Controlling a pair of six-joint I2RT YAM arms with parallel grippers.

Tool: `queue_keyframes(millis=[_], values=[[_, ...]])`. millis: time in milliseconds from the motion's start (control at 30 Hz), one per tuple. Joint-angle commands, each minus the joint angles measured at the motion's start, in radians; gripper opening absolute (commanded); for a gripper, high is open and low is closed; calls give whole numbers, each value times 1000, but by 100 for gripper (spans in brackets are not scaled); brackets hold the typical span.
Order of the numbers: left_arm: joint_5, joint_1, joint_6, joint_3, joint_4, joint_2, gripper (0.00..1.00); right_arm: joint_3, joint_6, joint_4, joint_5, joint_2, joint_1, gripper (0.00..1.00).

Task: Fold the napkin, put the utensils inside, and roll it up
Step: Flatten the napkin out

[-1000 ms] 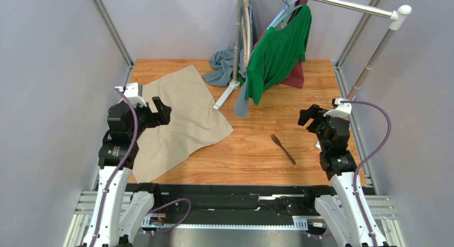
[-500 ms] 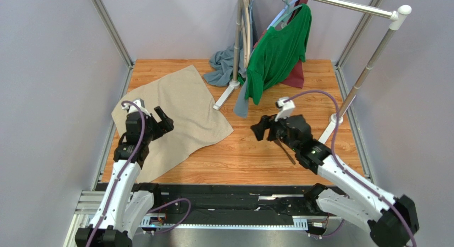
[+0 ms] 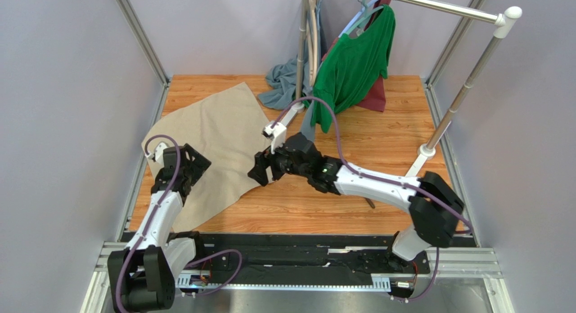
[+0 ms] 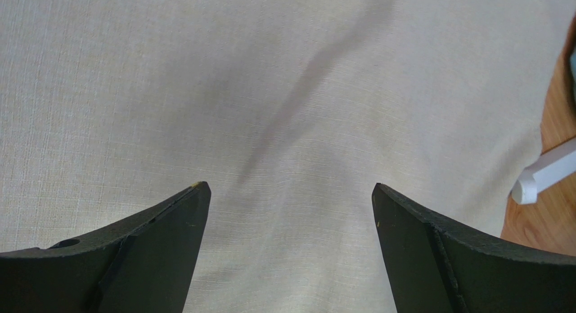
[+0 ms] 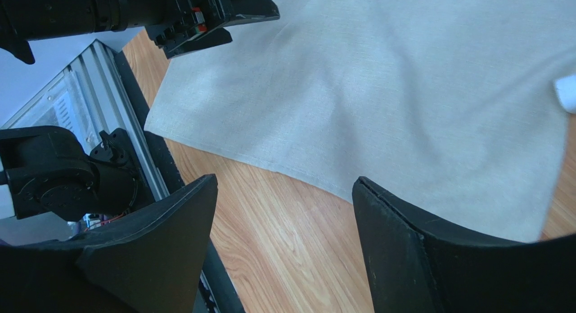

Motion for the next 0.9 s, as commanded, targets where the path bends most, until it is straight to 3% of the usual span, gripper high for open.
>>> queue_keyframes(millis=[0, 233, 433, 867], values=[[56, 42, -58, -14, 84, 3, 99, 129, -4, 54, -97, 160, 18, 77], [27, 56, -23, -2, 47, -64, 99, 281, 20, 56, -184, 411, 20, 77], [10, 65, 13, 2, 35, -81, 99, 327, 54, 75, -195, 531, 20, 77], [73, 132, 10, 53, 112, 14, 99, 255, 152, 57, -181, 579, 35, 76]])
